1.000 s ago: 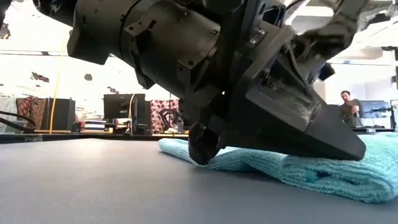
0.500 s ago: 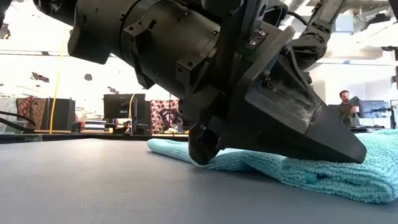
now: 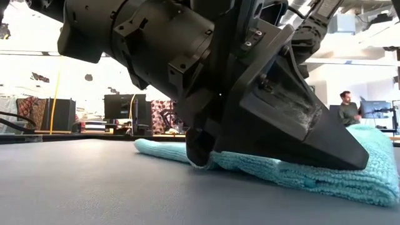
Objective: Roll towel into tight, uniform cylinder
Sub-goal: Roll the blue microfiber cloth
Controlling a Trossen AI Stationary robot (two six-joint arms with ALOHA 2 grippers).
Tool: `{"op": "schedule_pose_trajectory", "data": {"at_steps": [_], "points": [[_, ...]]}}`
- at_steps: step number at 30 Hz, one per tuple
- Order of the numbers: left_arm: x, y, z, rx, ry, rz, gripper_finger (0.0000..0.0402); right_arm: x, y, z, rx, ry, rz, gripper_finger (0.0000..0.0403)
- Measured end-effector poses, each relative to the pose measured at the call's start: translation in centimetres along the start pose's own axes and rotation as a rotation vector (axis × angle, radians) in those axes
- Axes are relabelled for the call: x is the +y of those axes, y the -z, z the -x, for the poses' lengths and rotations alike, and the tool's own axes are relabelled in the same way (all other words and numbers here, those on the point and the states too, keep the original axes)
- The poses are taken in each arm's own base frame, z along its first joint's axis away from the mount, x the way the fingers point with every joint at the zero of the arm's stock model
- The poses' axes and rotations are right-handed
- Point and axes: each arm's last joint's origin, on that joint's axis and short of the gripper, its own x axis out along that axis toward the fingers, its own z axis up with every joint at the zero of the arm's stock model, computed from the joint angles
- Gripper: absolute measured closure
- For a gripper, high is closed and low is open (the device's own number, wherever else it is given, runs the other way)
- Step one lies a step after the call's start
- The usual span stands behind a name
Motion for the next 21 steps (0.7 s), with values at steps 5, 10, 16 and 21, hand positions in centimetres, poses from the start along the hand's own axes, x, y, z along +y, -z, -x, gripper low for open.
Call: {"op": "schedule_pose_trajectory", "data": {"at_steps": [5,10,16,21], "points": [[0.0,0.1,0.0,0.014,0.002,-0.031,0.0401,0.5,0.0,1.0,0.031,-0.016,0.012,0.0338],[0.2,0.3,0.1,0.028,0.018,-0.050,0.0401,1.2,-1.3,4.8,-0.014,-0.134,0.035,0.0338],[0.5,0.9,0.4,0.002,0.036,-0.050,0.0401,3.4,0.7,10.5,-0.097,-0.532,0.156,0.0338],[0.7,0.8,0.3,-0.002,0.032,-0.053,0.0401,6.4,4.5,12.7,-0.119,-0.664,0.398,0.0336]]}}
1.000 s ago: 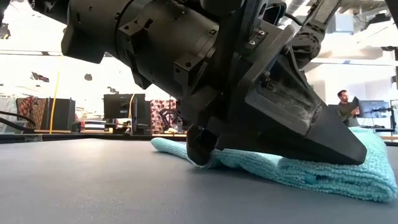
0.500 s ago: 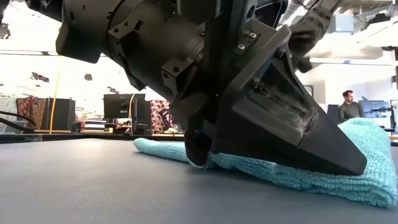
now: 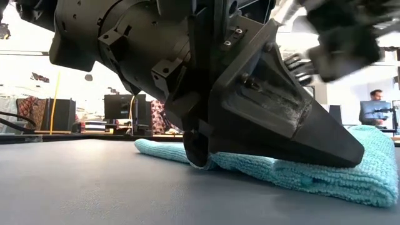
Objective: Roll towel into tight, uniform cylinder
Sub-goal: Roll the blue microfiber cloth
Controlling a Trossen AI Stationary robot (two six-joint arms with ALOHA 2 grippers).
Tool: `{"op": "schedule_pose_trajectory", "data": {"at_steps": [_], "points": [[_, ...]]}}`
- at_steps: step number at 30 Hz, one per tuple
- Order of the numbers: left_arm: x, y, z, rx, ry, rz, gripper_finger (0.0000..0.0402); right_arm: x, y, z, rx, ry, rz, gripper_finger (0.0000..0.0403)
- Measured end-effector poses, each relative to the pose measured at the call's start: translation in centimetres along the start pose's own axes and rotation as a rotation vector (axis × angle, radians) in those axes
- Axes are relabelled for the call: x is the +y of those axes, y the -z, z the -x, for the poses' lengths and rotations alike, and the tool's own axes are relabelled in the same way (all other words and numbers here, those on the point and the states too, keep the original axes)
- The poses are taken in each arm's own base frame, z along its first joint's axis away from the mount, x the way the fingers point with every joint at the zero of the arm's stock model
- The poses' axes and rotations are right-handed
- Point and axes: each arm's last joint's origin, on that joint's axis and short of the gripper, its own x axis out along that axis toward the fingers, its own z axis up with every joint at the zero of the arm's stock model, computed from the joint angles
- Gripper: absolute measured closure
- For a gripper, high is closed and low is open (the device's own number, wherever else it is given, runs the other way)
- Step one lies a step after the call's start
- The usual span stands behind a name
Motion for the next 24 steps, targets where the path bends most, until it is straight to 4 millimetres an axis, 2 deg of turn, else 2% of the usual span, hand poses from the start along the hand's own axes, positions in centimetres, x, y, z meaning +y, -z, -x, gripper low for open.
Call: {"op": "schedule_pose_trajectory", "data": {"at_steps": [4,11,15,19,24], "points": [[0.4,-0.3,-0.1,0.001,-0.001,0.004,0.0401,2.7,1.1,-1.2,0.050,-0.042,0.129,0.0330],[0.6,-0.4,-0.1,0.002,-0.001,0.008,0.0401,5.4,1.4,-3.6,0.082,-0.073,0.236,0.0287],[0.7,-0.5,-0.1,0.008,0.006,0.010,0.0401,5.6,2.1,-5.0,0.125,0.000,0.261,0.0250],[0.8,-0.5,-0.1,0.011,0.010,0.010,0.0401,5.8,2.3,-6.0,0.122,-0.004,0.277,0.0218],[0.8,-0.5,-0.1,0.020,0.020,0.011,0.0401,5.9,2.8,-6.8,0.150,0.044,0.286,0.0203]]}}
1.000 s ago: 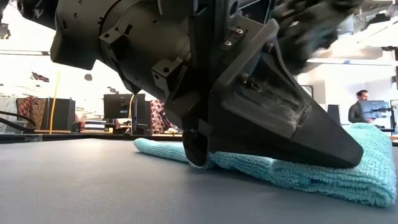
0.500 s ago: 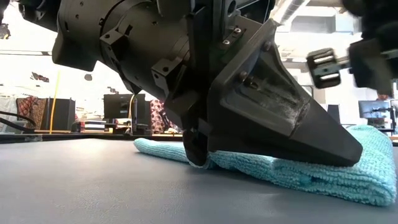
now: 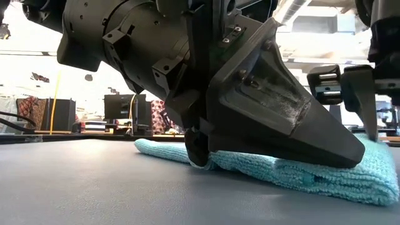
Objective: Roll towel into tight, uniform cylinder
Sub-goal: Roll the blue microfiber cloth
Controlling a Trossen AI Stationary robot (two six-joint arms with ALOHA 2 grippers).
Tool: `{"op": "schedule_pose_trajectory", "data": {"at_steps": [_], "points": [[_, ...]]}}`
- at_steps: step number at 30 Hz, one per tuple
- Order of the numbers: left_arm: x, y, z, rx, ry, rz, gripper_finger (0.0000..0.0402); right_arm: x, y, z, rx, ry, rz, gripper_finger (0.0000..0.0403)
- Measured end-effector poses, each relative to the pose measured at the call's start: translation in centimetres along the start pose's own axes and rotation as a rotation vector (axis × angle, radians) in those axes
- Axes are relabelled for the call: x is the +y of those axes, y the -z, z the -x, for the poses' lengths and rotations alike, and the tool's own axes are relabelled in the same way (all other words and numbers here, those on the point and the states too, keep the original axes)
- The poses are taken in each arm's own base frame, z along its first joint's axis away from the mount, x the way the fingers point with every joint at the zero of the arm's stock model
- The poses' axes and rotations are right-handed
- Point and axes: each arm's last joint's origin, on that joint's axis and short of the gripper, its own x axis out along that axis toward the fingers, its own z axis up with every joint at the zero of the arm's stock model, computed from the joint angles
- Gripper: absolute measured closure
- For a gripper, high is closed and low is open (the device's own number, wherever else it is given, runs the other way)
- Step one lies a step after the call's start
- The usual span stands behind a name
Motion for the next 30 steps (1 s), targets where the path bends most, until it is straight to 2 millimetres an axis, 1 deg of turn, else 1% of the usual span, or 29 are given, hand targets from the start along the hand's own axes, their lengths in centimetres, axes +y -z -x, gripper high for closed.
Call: {"op": "schedule_pose_trajectory", "data": {"at_steps": [3,8,11,19,25,27,30], "points": [[0.0,0.0,0.0,0.001,0.001,-0.001,0.0401,0.1,-0.2,-0.2,-0.009,0.028,0.009,0.0207],[0.0,0.0,0.0,0.006,0.006,-0.001,0.0401,0.2,-0.8,0.3,-0.049,0.064,0.014,0.0220],[0.0,0.0,0.0,0.007,0.007,-0.001,0.0401,0.1,-0.8,0.3,-0.049,0.077,0.010,0.0224],[0.0,0.0,0.0,0.007,0.009,0.000,0.0401,0.1,0.6,-1.5,0.051,0.095,0.003,0.0226],[0.0,0.0,0.0,0.007,0.011,0.000,0.0401,0.2,1.2,-2.8,0.067,0.092,-0.045,0.0228],[0.0,0.0,0.0,0.006,0.012,-0.001,0.0401,0.2,1.4,-3.0,0.077,0.098,-0.073,0.0237],[0.0,0.0,0.0,0.001,0.010,-0.011,0.0401,0.2,1.6,-3.1,0.086,0.098,-0.123,0.0268]]}}
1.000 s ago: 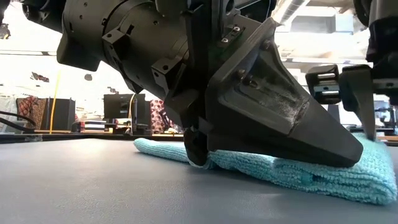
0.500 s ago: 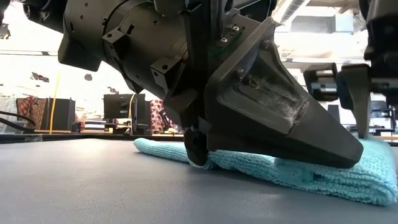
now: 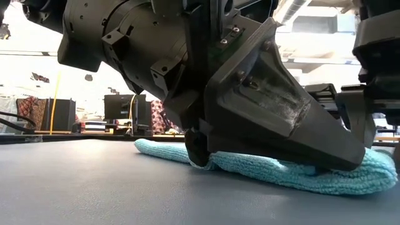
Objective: Roll towel into tight, uniform cylinder
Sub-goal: Roll the blue microfiber cloth
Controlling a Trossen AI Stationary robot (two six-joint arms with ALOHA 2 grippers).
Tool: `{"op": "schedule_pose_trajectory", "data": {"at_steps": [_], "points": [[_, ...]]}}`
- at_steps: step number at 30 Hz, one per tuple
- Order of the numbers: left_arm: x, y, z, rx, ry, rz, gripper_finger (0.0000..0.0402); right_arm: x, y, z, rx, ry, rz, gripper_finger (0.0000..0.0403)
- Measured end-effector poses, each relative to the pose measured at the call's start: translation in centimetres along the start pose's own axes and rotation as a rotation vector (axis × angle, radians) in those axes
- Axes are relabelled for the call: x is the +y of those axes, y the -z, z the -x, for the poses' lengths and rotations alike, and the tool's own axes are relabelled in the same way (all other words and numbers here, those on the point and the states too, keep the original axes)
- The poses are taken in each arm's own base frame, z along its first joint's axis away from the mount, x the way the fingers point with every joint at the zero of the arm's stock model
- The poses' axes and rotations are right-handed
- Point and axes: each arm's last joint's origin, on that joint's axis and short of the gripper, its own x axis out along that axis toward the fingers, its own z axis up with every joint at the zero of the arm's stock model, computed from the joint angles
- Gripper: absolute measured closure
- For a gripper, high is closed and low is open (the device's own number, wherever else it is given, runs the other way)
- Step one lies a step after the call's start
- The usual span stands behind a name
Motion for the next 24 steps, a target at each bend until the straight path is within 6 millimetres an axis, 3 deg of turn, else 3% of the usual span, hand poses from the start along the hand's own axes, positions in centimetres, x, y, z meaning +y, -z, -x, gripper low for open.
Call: {"op": "schedule_pose_trajectory", "data": {"at_steps": [6,9,15,20,24], "points": [[0.0,0.1,0.0,0.019,0.003,-0.011,0.0390,-0.3,-0.1,0.7,0.011,0.002,-0.037,0.0357],[-0.1,-0.2,0.3,0.012,0.000,-0.036,0.0373,-0.8,-0.2,1.3,0.000,-0.078,-0.094,0.0383],[-1.5,-1.8,2.8,0.026,-0.171,-0.172,0.0352,-2.2,0.1,2.1,0.011,-0.253,-0.275,0.0384],[-3.7,-2.9,4.8,-0.078,-0.271,-0.268,0.0350,-3.1,0.5,2.1,0.030,-0.321,-0.431,0.0384],[-4.6,-3.5,5.1,-0.183,-0.284,-0.274,0.0350,-3.7,0.5,2.3,0.043,-0.377,-0.551,0.0384]]}}
